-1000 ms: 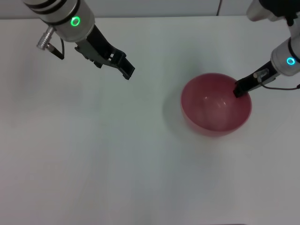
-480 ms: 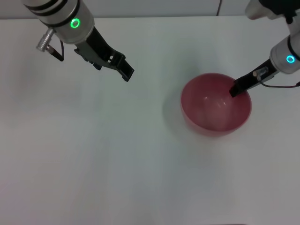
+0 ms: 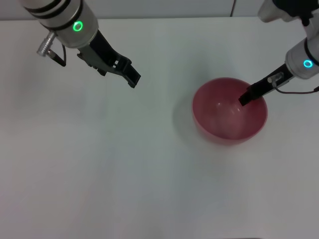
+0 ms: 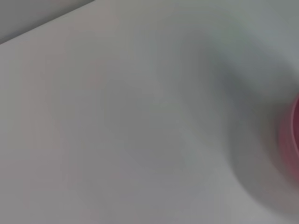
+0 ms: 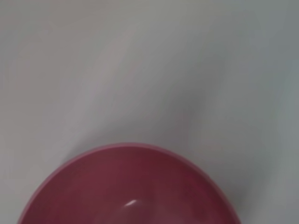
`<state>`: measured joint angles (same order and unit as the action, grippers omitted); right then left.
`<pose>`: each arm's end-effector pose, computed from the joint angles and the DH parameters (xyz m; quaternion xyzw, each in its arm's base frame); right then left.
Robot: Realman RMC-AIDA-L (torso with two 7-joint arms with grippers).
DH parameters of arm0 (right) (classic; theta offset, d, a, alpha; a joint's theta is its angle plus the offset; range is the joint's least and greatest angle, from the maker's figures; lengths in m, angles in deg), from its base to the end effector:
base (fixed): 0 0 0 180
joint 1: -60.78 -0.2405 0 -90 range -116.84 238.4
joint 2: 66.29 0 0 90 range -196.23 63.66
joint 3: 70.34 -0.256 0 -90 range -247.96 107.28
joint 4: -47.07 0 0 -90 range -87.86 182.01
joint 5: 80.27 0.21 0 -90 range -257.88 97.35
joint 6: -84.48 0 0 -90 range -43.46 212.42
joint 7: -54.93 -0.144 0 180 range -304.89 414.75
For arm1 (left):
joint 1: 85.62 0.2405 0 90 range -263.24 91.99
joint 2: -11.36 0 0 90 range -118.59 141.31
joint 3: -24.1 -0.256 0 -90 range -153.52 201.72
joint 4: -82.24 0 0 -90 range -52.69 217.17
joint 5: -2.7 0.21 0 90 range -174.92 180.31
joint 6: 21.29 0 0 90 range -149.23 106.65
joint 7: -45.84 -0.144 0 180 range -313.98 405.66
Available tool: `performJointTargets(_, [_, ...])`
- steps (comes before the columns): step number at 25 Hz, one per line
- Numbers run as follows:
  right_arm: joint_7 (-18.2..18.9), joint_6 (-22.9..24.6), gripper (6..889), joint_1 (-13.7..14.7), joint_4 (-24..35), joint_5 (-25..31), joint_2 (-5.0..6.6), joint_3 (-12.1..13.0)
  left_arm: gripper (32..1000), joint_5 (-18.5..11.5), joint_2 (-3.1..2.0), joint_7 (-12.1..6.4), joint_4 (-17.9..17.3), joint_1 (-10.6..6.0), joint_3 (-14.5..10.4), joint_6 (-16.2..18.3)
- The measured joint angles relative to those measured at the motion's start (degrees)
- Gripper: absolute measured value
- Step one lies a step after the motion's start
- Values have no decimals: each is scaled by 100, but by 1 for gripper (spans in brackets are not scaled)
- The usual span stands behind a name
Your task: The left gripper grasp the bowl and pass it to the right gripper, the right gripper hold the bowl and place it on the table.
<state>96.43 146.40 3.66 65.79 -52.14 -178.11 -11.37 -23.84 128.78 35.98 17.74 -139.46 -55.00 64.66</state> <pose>0.2539 0.4229 -0.0216 -0.8537 0.4541 -0.1658 0.1940 -0.1112 0.4114 -0.0063 -0.8602 -0.4167 0.1666 0.2422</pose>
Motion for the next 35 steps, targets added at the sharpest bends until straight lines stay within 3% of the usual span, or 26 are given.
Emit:
performJointTargets(4, [7, -1, 358, -16, 1, 1, -12, 0, 834, 0, 0, -7, 8, 14, 0, -4])
performJointTargets(15, [18, -18, 779, -28, 7, 0, -26, 0, 833, 0, -9, -22, 62, 18, 0, -36])
performJointTargets(25, [11, 31, 865, -19, 127, 0, -24, 0, 833, 0, -9, -26, 62, 53, 0, -35])
performJointTargets(35, [1, 251, 864, -13, 321, 0, -23, 0, 834, 0, -9, -25, 61, 81, 0, -34])
